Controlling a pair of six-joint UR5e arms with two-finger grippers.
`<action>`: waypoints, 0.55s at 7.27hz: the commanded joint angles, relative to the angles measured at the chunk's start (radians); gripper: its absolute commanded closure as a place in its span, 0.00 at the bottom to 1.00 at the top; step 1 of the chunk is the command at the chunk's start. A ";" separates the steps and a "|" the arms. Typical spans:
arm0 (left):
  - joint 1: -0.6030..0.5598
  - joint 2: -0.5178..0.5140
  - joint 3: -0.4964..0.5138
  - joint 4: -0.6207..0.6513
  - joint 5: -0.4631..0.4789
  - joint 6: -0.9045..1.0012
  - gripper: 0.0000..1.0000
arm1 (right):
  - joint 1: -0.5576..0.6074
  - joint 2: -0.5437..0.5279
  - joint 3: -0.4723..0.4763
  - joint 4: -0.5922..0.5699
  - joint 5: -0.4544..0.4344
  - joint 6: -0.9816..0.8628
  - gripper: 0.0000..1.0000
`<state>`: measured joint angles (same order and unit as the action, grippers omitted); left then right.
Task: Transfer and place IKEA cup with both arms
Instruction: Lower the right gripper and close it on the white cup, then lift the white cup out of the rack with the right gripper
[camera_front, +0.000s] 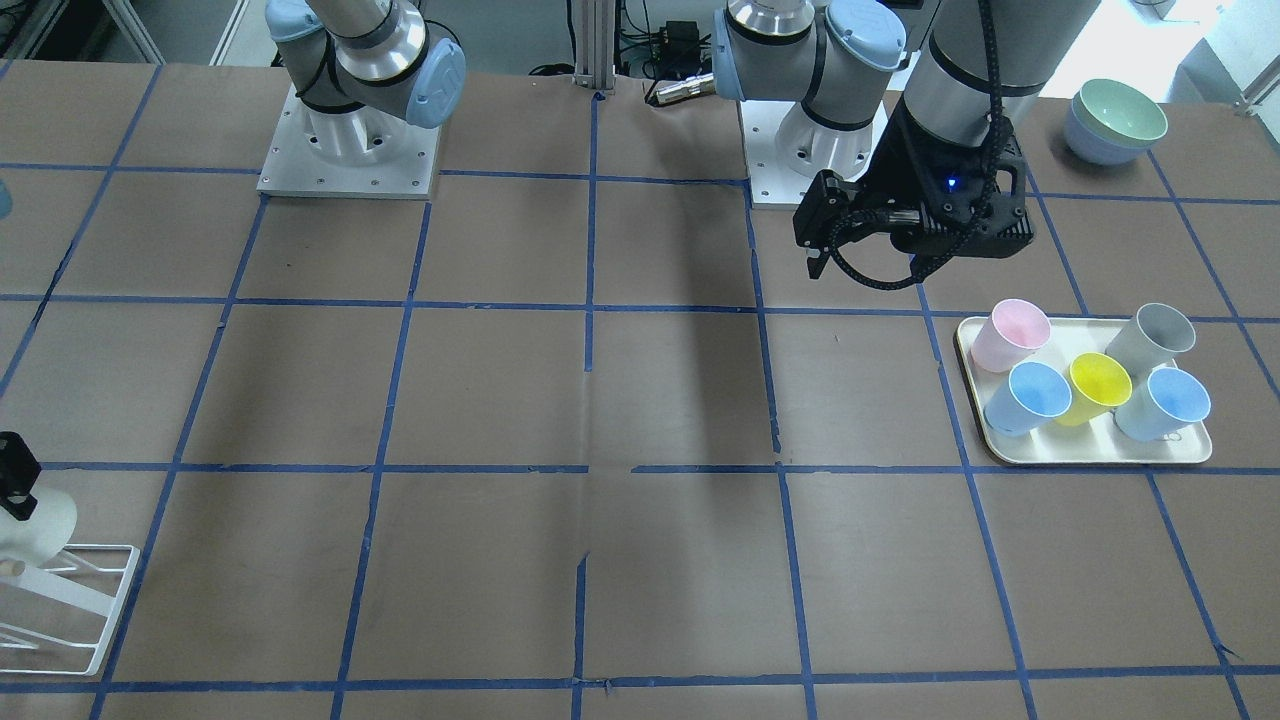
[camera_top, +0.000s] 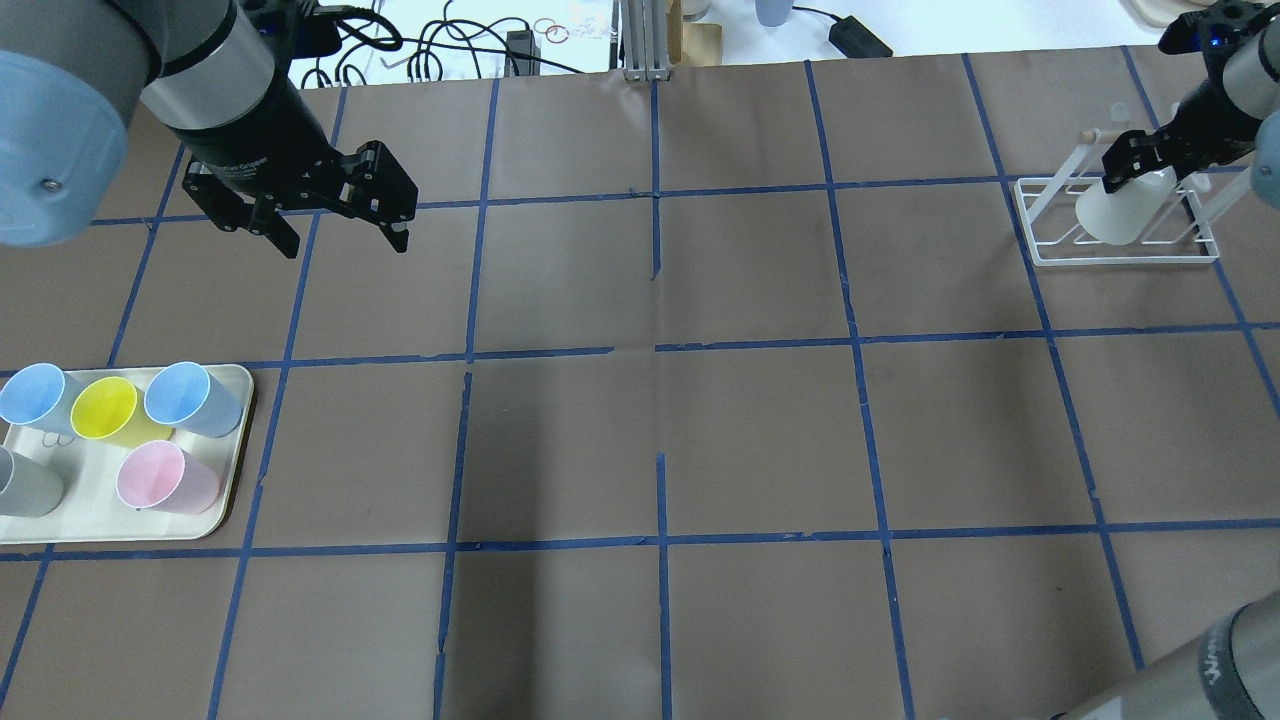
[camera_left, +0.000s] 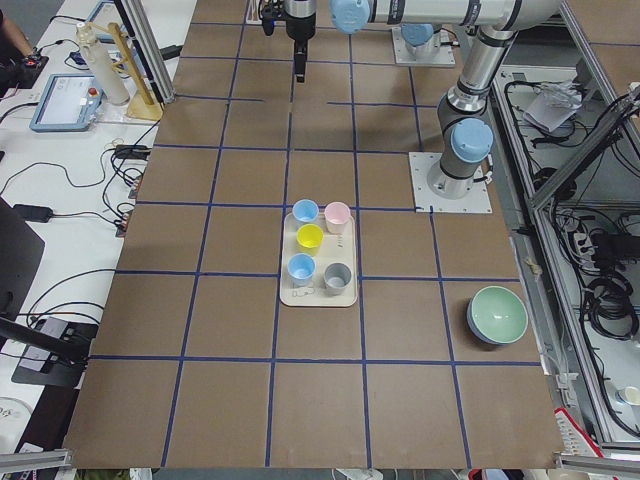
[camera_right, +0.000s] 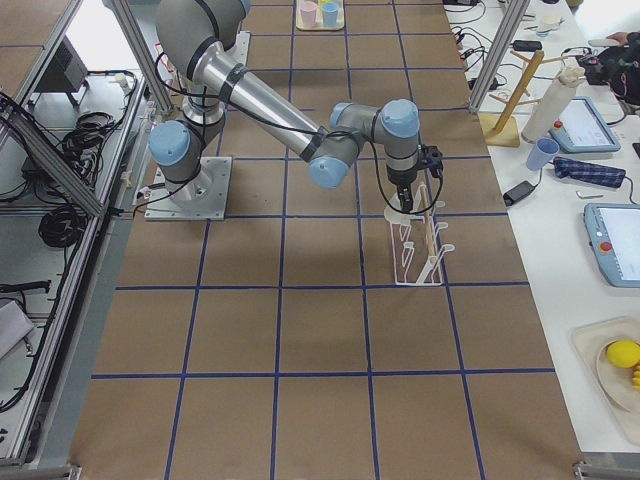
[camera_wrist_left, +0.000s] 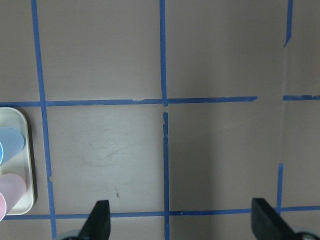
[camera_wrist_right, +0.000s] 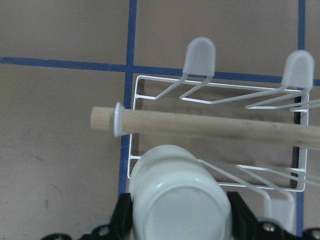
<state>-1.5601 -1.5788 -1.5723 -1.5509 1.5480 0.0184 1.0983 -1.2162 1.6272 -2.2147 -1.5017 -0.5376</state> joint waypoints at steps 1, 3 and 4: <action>0.000 0.000 0.000 0.002 0.000 0.000 0.00 | 0.000 -0.040 -0.007 0.032 -0.015 -0.004 0.94; 0.008 0.000 0.000 0.000 -0.005 0.011 0.00 | 0.000 -0.074 -0.007 0.058 -0.017 -0.005 0.94; 0.027 0.000 0.000 -0.002 -0.041 0.071 0.00 | 0.000 -0.107 -0.007 0.085 -0.017 -0.005 0.93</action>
<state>-1.5496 -1.5785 -1.5723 -1.5507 1.5352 0.0411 1.0983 -1.2888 1.6201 -2.1586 -1.5182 -0.5427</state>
